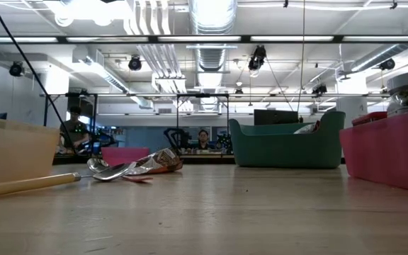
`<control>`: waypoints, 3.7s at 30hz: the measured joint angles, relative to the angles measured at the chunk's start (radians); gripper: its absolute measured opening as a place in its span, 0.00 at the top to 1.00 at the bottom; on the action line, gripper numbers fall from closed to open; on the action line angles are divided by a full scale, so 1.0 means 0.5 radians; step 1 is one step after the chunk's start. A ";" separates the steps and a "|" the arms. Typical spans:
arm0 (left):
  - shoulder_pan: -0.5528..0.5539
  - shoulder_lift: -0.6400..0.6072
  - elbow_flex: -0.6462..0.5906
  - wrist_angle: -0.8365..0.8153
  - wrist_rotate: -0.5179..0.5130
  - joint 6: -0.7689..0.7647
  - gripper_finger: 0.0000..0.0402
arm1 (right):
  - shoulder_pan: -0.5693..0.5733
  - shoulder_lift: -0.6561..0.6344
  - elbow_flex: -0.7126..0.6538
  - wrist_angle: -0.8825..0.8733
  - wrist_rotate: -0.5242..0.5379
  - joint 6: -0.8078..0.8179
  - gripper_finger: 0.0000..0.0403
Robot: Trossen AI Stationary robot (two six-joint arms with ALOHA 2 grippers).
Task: Pick & Place Food Item
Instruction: Put the green seasoning bottle into the pink bin, then put the orange seasoning bag into the pink bin
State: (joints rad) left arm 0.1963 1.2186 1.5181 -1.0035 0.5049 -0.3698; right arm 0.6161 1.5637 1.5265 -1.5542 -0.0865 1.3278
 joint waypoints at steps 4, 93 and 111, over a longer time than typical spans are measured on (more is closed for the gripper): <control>0.000 0.000 0.000 -0.002 0.000 0.000 0.03 | -0.012 0.017 -0.146 0.106 -0.002 -0.048 0.53; -0.008 -0.002 -0.251 -0.526 -0.398 -0.168 0.03 | -0.129 0.003 0.081 0.323 0.322 -0.443 0.20; -0.008 -0.060 -0.404 -0.487 -0.450 -0.324 0.03 | -0.732 0.252 0.202 1.256 0.790 -2.175 0.20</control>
State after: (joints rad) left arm 0.1925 1.1884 1.3159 -1.2468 0.2798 -0.5317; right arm 0.2499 1.6895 1.6276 -0.9264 0.3087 0.2404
